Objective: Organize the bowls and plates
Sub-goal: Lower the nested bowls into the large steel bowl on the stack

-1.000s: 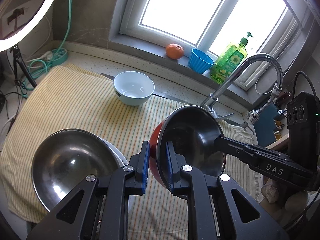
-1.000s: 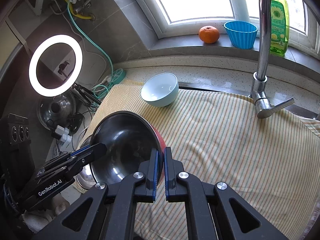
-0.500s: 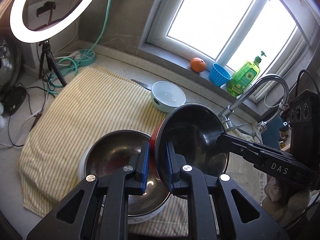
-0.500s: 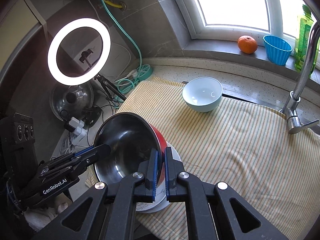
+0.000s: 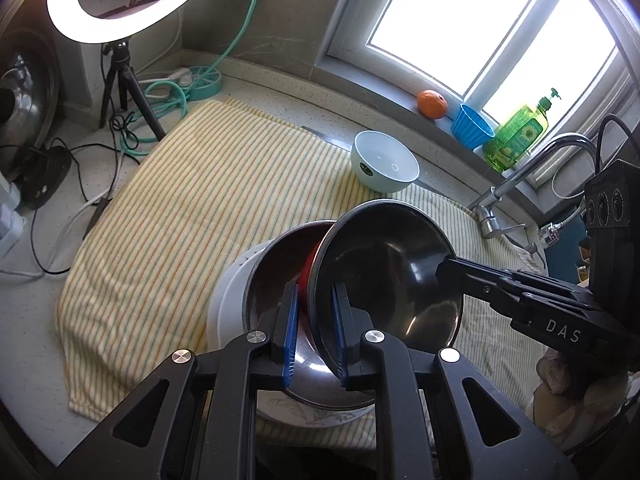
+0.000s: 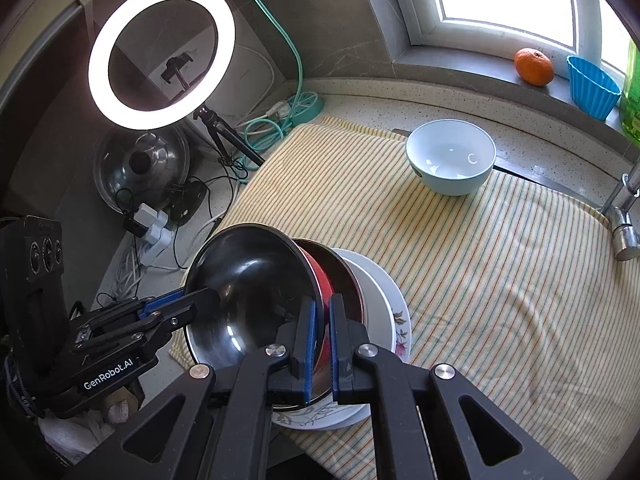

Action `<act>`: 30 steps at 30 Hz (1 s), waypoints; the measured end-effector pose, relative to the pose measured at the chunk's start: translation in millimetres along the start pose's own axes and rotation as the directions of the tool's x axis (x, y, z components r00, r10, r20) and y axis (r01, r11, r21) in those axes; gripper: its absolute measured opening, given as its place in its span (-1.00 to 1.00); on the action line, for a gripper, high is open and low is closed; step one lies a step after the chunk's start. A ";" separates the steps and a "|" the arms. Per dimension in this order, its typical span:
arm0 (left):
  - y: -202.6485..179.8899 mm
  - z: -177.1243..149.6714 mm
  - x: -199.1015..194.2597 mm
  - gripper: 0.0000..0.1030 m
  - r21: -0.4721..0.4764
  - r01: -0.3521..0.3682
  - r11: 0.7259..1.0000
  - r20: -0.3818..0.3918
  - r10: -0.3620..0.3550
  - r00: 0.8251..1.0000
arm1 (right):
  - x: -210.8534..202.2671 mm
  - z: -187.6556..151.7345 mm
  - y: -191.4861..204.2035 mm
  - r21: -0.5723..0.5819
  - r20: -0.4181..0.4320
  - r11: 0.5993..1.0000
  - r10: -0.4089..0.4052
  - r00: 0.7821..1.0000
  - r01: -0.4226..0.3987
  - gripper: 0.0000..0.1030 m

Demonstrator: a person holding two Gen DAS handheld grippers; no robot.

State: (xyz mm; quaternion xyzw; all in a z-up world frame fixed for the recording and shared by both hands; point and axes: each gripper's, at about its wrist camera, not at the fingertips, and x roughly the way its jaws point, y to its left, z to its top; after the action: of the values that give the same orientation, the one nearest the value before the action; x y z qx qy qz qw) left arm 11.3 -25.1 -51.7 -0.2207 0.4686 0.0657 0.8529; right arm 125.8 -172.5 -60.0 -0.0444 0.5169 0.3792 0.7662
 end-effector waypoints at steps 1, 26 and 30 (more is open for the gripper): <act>1.2 -0.7 2.3 -0.73 0.005 -0.003 1.000 -0.010 0.003 1.000 | 3.4 -0.8 1.0 -0.003 -0.007 1.000 -0.007 1.000 0.007 -0.89; 14.3 -2.5 22.4 -0.70 0.027 -0.034 0.999 -0.065 0.036 0.997 | 34.7 -7.5 -6.0 0.044 -0.071 0.998 -0.043 0.997 0.046 -0.82; 14.4 0.6 17.4 -0.70 0.030 -0.025 0.999 -0.049 0.027 0.998 | 27.0 -6.2 -9.1 0.053 -0.044 0.998 -0.041 0.998 0.043 -0.82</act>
State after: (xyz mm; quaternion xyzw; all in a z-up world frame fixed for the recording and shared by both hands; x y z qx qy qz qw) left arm 16.8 -13.6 -70.4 -0.2036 0.4933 0.0646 0.8432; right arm 131.6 -167.4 -88.1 -0.0430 0.5422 0.3479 0.7636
